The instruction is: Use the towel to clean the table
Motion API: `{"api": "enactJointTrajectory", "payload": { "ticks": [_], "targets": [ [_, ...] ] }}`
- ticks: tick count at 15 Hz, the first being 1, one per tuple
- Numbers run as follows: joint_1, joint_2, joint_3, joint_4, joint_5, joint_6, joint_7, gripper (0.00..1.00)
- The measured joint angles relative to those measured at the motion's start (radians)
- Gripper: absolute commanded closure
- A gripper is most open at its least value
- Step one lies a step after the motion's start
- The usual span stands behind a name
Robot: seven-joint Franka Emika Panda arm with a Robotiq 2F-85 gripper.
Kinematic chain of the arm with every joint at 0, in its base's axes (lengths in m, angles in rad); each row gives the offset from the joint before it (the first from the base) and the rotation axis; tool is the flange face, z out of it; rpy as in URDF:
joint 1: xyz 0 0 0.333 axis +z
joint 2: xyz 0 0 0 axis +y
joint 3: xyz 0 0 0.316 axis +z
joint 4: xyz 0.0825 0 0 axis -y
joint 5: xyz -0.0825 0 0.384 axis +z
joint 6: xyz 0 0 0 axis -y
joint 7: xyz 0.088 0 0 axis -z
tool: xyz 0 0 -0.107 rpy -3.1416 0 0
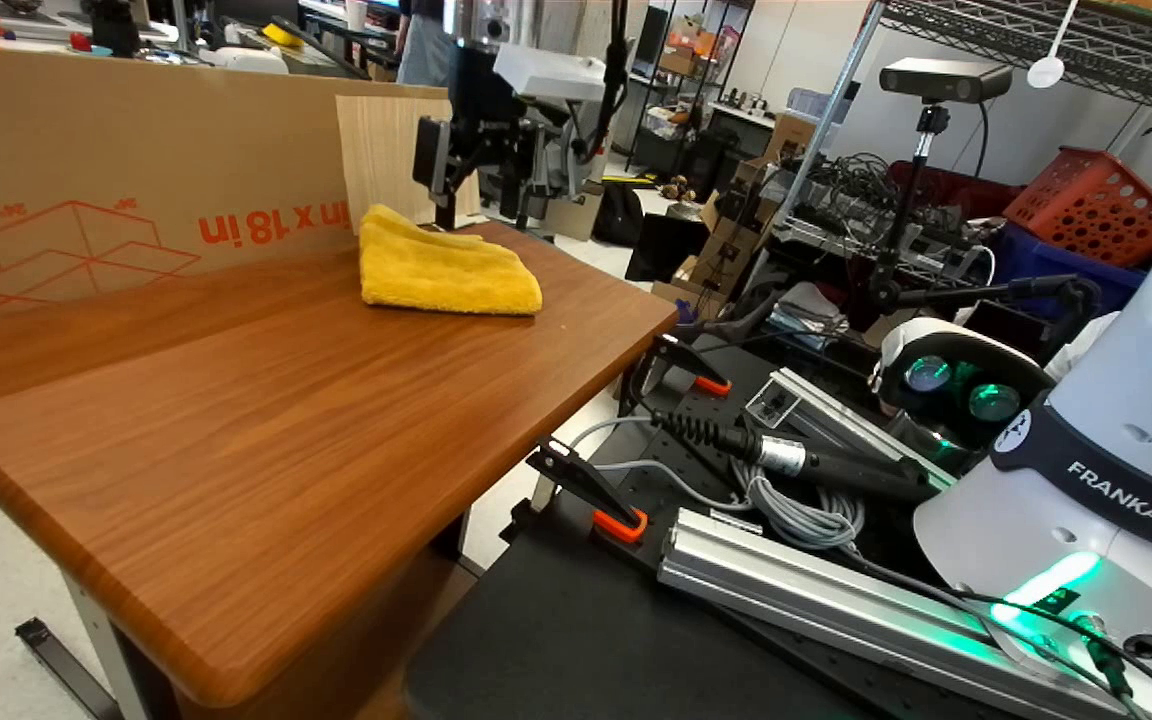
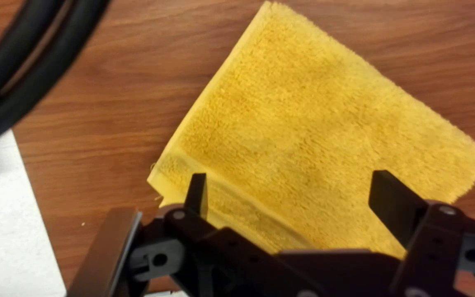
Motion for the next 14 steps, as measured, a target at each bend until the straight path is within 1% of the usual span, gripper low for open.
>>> {"api": "enactJointTrajectory", "payload": {
  "ticks": [4, 6, 10, 12, 14],
  "targets": [
    [-0.001, 0.133, 0.017, 0.053, 0.019, 0.0, -0.018, 0.0],
    [-0.002, 0.176, 0.026, 0.088, 0.031, -0.004, -0.03, 0.0],
    [0.002, 0.192, 0.056, 0.097, 0.037, -0.013, -0.076, 0.0],
    [0.021, 0.191, 0.082, 0.069, 0.019, -0.013, -0.116, 0.0],
    [0.056, 0.171, 0.105, 0.029, -0.012, -0.012, -0.134, 0.0]
  ]
}}
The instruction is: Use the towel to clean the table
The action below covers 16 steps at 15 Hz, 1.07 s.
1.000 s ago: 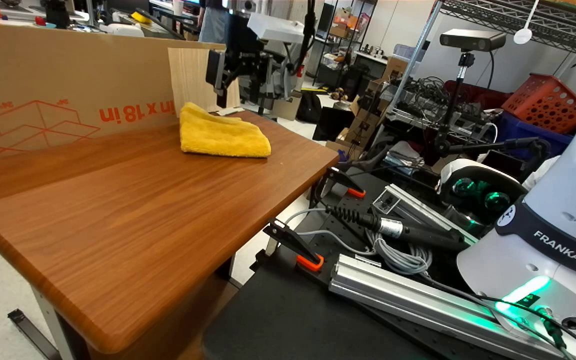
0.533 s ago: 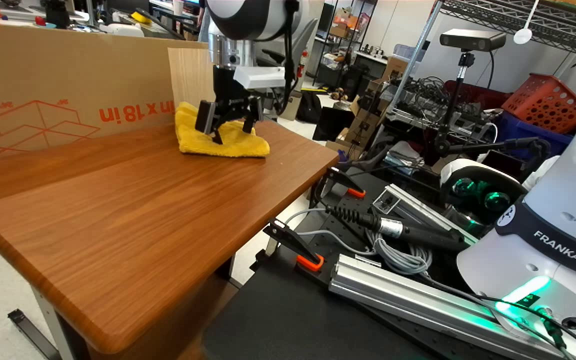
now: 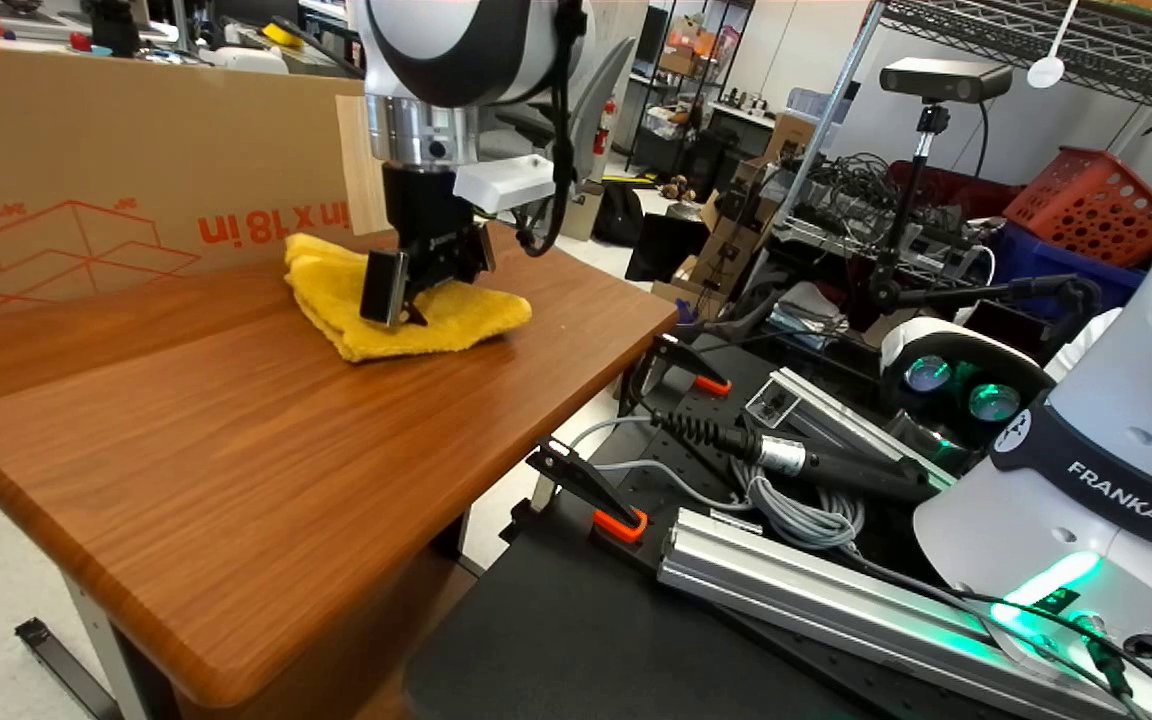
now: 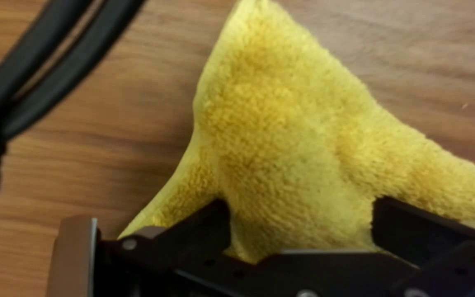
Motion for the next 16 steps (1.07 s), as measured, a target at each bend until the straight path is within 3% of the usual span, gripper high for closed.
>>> {"api": "enactJointTrajectory", "payload": {
  "ticks": [8, 12, 16],
  "targets": [
    [0.137, -0.076, 0.104, -0.152, -0.072, 0.012, -0.056, 0.0],
    [0.151, -0.057, 0.097, -0.126, -0.053, 0.051, 0.013, 0.0],
    [0.149, 0.008, 0.065, -0.009, -0.003, 0.062, 0.126, 0.0]
  ]
}}
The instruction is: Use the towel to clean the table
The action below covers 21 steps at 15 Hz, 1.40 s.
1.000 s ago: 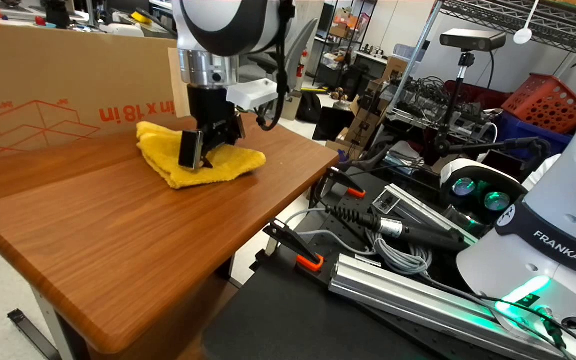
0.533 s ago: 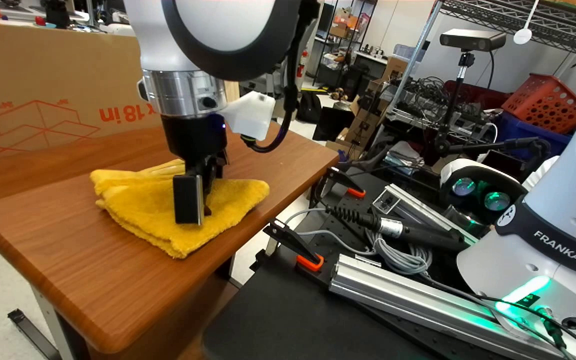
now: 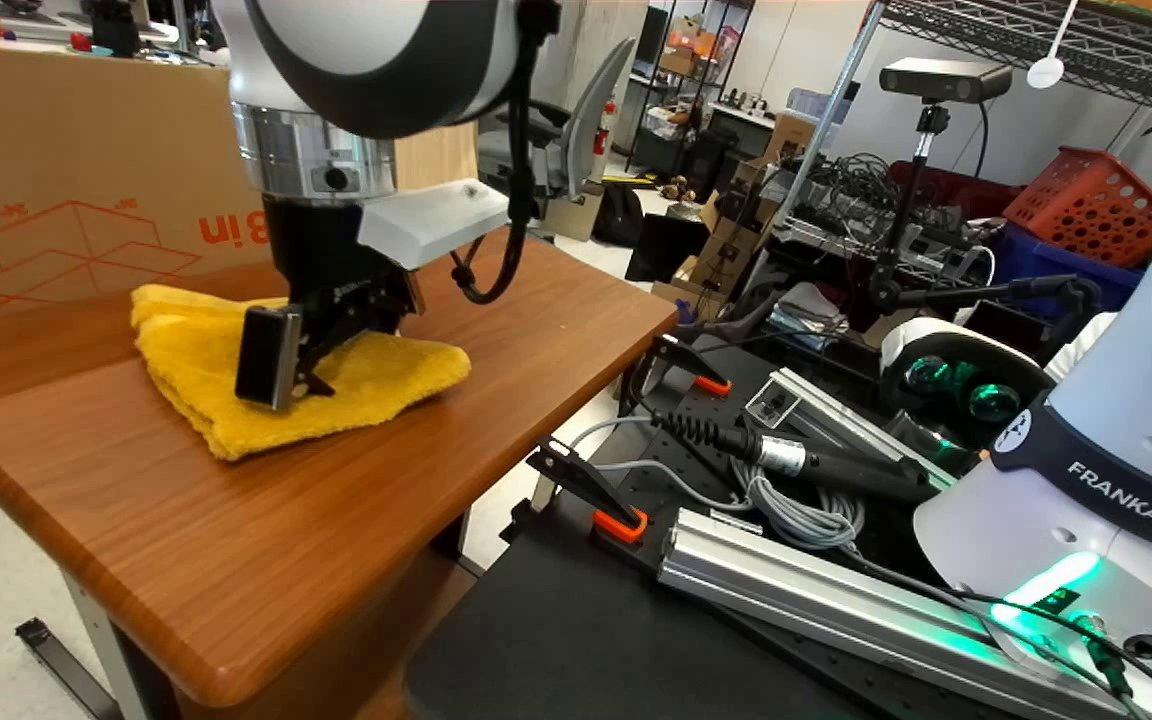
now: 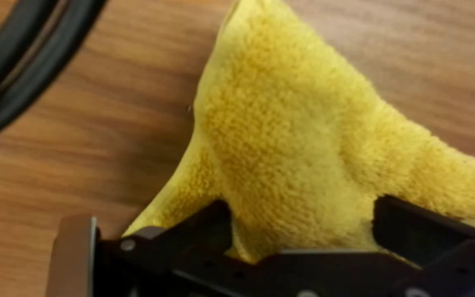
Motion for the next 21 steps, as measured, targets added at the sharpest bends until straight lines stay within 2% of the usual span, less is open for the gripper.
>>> {"api": "enactJointTrajectory", "payload": {
  "ticks": [5, 9, 16, 21],
  "targets": [
    [0.001, 0.085, -0.045, 0.158, 0.023, -0.01, 0.112, 0.0],
    [-0.01, 0.102, -0.084, 0.196, 0.028, -0.024, 0.126, 0.0],
    [-0.133, 0.064, -0.191, 0.132, 0.045, -0.041, 0.128, 0.0],
    [-0.169, -0.008, -0.267, 0.005, 0.021, -0.089, 0.127, 0.0]
  ]
}}
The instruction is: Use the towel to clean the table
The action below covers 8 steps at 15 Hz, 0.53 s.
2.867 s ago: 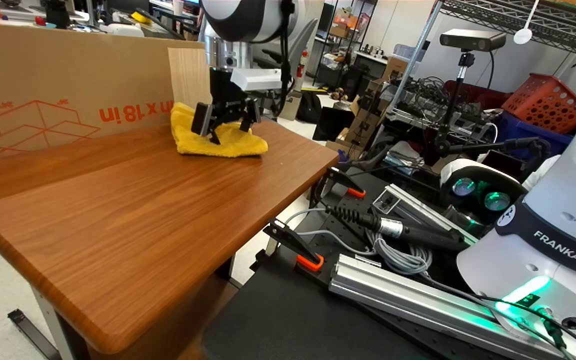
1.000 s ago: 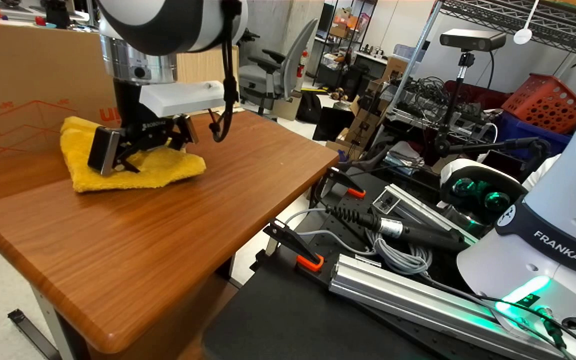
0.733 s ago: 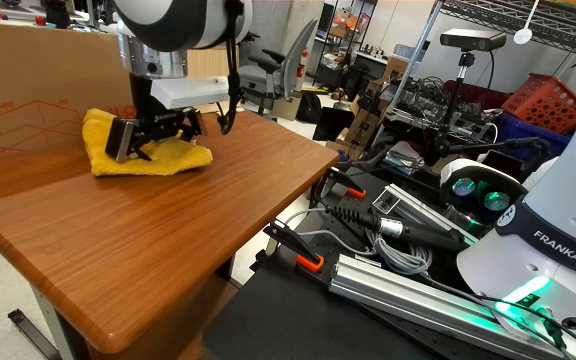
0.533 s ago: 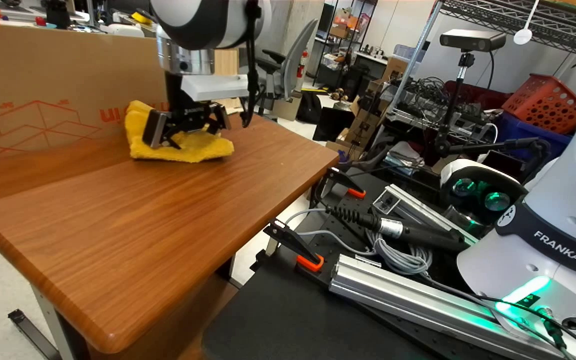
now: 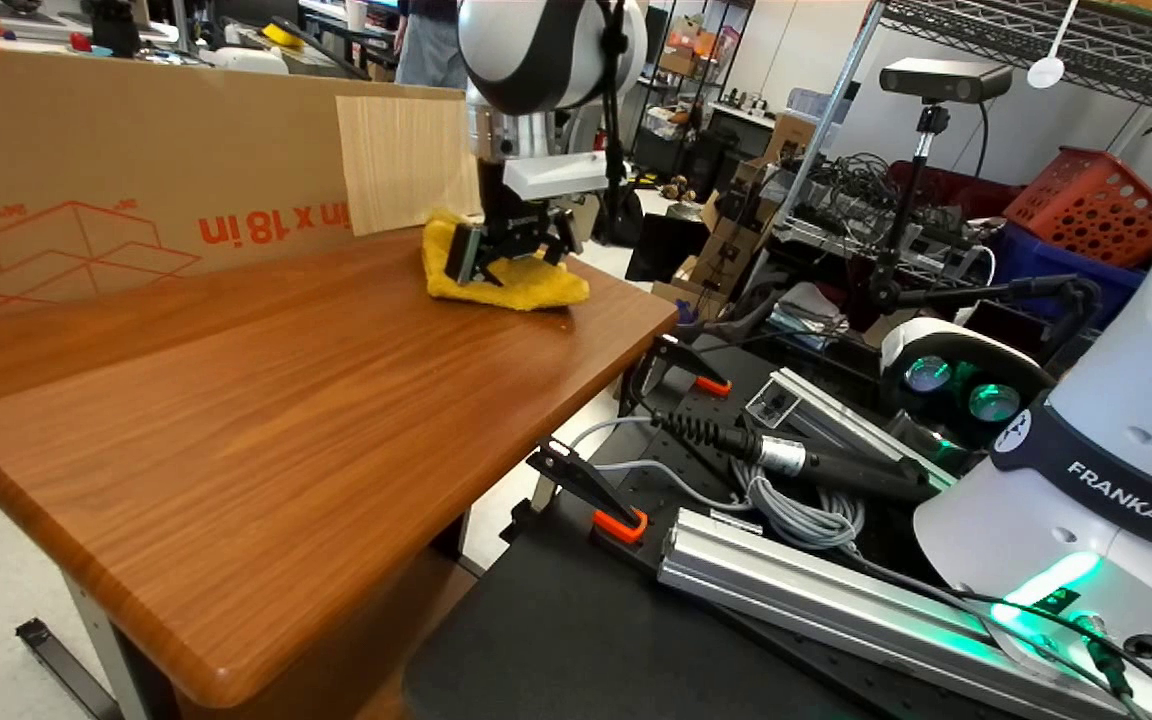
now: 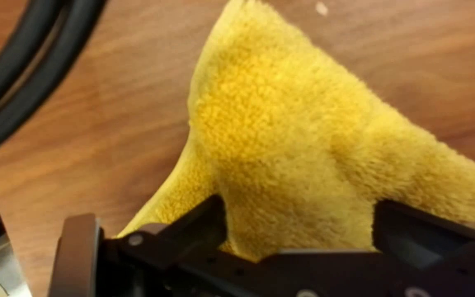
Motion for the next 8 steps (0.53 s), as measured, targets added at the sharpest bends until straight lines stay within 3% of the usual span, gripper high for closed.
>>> {"api": "enactJointTrajectory", "payload": {
  "ticks": [8],
  "targets": [
    [-0.002, -0.108, -0.008, -0.195, -0.081, -0.115, -0.003, 0.0]
  ]
}}
